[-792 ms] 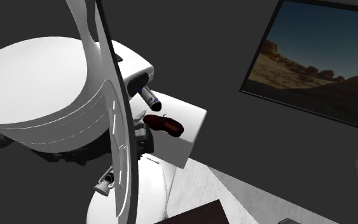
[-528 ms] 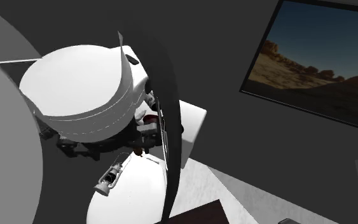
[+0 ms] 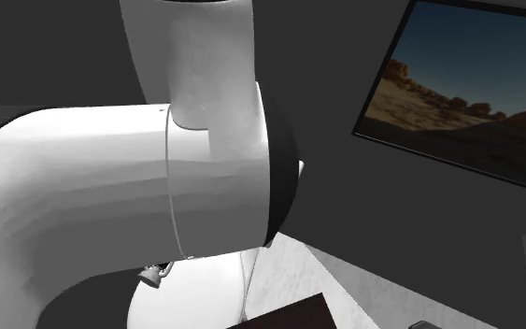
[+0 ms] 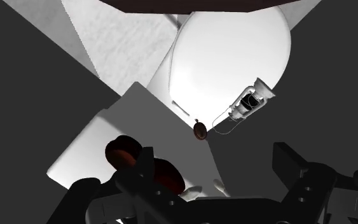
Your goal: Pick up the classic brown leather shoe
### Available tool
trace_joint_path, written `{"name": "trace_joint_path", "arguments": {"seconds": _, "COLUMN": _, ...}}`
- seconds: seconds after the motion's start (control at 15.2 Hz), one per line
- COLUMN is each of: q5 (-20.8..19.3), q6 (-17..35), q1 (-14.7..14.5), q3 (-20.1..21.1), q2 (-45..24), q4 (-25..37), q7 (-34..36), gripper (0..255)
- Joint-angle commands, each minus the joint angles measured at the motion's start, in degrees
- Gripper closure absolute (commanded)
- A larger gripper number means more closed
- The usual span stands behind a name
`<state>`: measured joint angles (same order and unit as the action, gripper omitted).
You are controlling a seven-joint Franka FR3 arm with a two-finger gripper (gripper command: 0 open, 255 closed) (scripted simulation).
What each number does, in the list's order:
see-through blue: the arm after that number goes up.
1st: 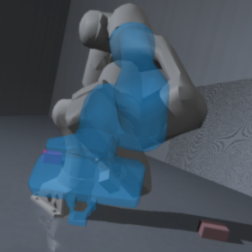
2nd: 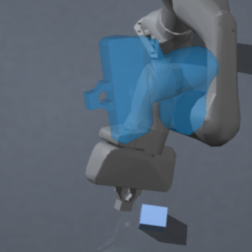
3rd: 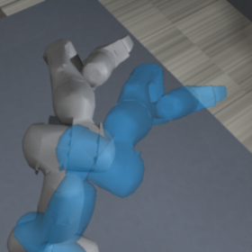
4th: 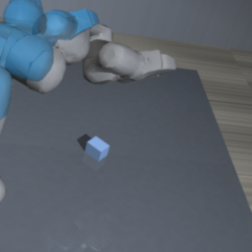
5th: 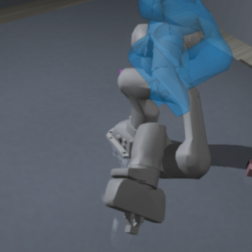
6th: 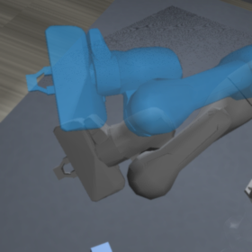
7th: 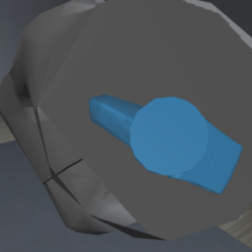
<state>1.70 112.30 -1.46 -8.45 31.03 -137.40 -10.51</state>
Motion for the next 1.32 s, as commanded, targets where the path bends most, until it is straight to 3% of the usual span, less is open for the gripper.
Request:
{"name": "trace_joint_path", "arguments": {"seconds": 0.0, "q5": -0.2, "q6": 3.1, "q1": -0.5, "q3": -1.8, "q2": -3.5, "q4": 0.3, "q7": -4.4, "gripper": 0}}
{"name": "trace_joint_path", "arguments": {"seconds": 0.4, "q5": 1.3, "q6": 12.0, "q1": -2.4, "q3": -6.5, "q2": -15.5, "q4": 3.2, "q7": -17.3, "gripper": 0}}
{"name": "trace_joint_path", "arguments": {"seconds": 0.73, "q5": 5.3, "q6": 17.5, "q1": -3.5, "q3": -9.1, "q2": -26.8, "q4": 8.2, "q7": -28.9, "gripper": 0}}
{"name": "trace_joint_path", "arguments": {"seconds": 1.25, "q5": 13.6, "q6": 22.1, "q1": -1.9, "q3": -8.4, "q2": -45.7, "q4": 20.8, "q7": -46.5, "gripper": 0}}
